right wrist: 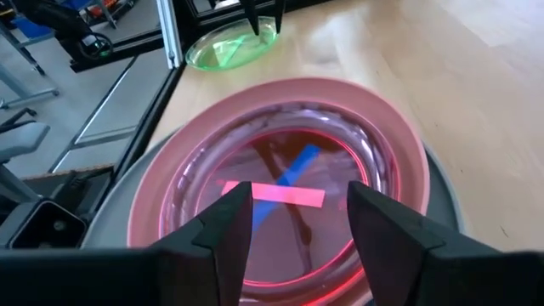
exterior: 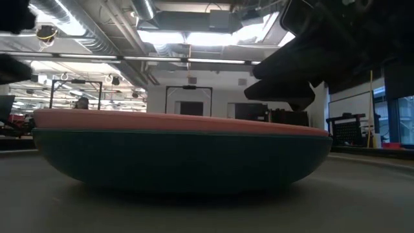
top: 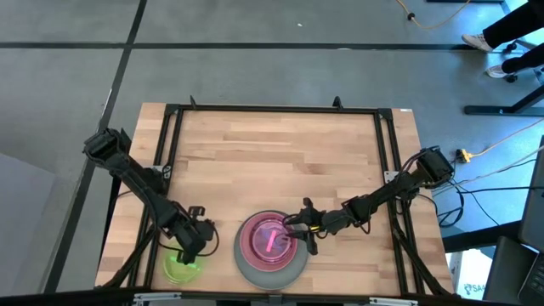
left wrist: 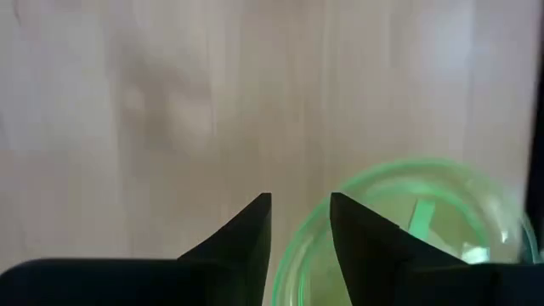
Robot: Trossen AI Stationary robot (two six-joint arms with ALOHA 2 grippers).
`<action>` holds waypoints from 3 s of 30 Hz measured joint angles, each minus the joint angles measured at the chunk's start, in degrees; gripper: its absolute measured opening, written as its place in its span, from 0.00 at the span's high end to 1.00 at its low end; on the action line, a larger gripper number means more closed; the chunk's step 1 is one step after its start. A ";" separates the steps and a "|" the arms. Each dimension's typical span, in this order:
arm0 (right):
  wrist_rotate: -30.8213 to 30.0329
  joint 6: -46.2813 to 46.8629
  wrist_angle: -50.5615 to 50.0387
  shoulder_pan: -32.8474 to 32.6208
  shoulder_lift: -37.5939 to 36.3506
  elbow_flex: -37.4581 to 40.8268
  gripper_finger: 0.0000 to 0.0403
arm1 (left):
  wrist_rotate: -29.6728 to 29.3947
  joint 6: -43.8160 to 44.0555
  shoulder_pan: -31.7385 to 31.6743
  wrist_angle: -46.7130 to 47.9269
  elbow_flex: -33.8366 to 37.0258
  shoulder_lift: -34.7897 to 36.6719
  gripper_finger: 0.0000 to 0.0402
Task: Stack plastic plates
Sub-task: Stack the green plate on top of pink plate
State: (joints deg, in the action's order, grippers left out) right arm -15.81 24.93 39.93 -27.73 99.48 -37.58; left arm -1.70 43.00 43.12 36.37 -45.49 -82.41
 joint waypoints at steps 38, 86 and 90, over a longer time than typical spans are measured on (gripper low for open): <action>-0.15 0.22 -2.55 0.00 0.00 0.00 0.55 | 2.34 2.86 5.20 -6.01 3.30 -6.08 0.73; 1.48 0.08 -7.81 -0.04 -8.41 0.00 0.55 | -32.70 -8.46 -4.27 -24.33 3.43 10.44 1.00; 1.25 0.13 -10.38 -0.07 -10.15 0.00 0.55 | -32.19 -15.15 -7.29 -33.91 3.43 6.11 1.00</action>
State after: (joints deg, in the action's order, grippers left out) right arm -14.57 25.06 29.55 -27.79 89.33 -37.58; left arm -33.89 27.85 35.83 2.45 -42.06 -76.30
